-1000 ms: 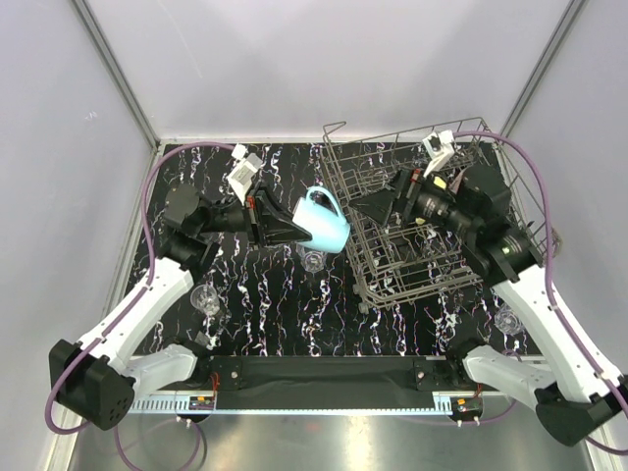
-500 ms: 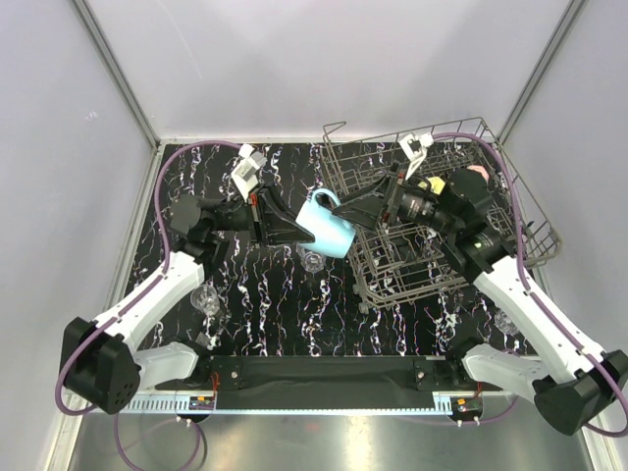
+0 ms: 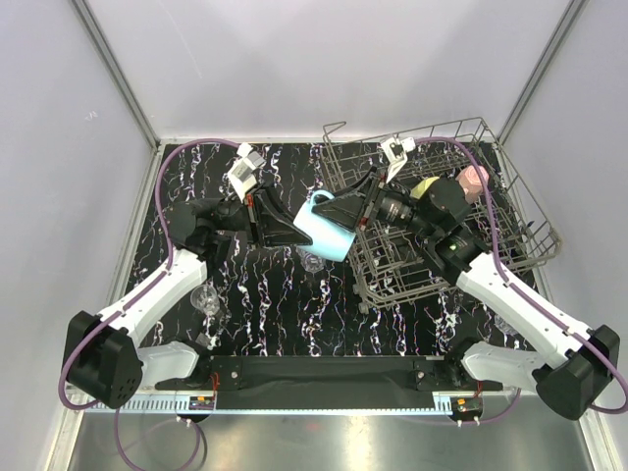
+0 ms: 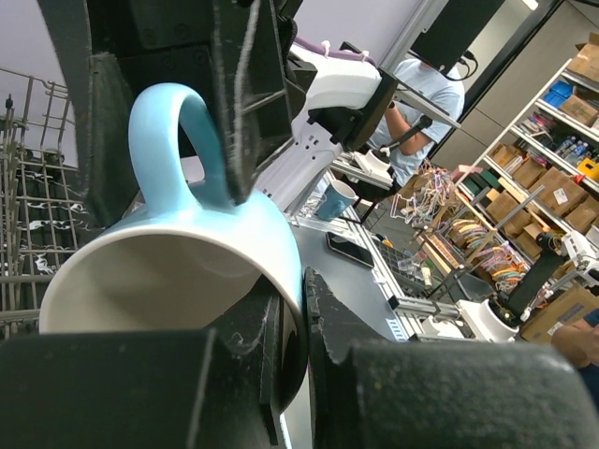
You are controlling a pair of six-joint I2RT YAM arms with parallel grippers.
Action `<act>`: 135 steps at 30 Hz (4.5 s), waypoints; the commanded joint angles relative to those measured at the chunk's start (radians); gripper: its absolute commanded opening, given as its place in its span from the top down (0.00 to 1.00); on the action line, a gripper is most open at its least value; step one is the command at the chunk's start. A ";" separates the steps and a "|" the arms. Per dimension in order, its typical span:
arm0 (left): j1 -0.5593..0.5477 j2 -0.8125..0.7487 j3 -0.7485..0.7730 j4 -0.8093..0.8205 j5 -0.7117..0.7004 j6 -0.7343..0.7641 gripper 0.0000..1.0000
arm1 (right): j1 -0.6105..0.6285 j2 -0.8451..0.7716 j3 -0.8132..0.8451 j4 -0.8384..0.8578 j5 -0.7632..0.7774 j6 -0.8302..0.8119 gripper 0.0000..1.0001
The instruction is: Load the cups into the dish rack
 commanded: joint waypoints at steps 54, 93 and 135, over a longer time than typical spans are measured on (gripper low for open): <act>0.170 -0.158 0.237 -1.381 -0.939 0.896 0.16 | -0.305 0.294 0.919 -1.458 1.027 -0.467 1.00; 0.170 -0.122 0.259 -1.414 -0.932 0.919 0.16 | -0.392 0.634 0.630 -1.508 0.700 -0.512 1.00; 0.170 -0.009 0.271 -1.411 -0.806 0.892 0.19 | -0.394 0.702 0.426 -1.368 0.640 -0.504 0.47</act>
